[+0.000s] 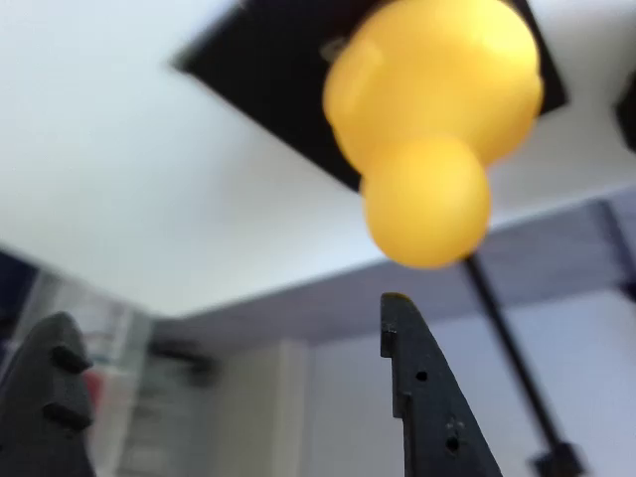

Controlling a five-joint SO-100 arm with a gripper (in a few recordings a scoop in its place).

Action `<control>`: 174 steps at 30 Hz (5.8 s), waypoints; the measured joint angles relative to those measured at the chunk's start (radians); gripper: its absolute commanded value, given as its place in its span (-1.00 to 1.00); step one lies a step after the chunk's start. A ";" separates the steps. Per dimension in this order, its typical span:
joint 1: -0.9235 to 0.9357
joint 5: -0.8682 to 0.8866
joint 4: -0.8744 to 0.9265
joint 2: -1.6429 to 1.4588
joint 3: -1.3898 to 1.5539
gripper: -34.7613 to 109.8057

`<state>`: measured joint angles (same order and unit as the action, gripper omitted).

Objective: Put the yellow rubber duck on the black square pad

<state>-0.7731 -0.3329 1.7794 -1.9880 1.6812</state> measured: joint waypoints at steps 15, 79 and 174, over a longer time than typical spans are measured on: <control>0.706 -0.037 0.000 -0.261 -0.002 -0.06; 0.848 0.201 -0.678 -1.351 1.204 -0.41; 0.848 0.207 -0.681 -1.351 1.273 -0.41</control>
<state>0.0752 -0.1258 1.0983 -3.3395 2.9544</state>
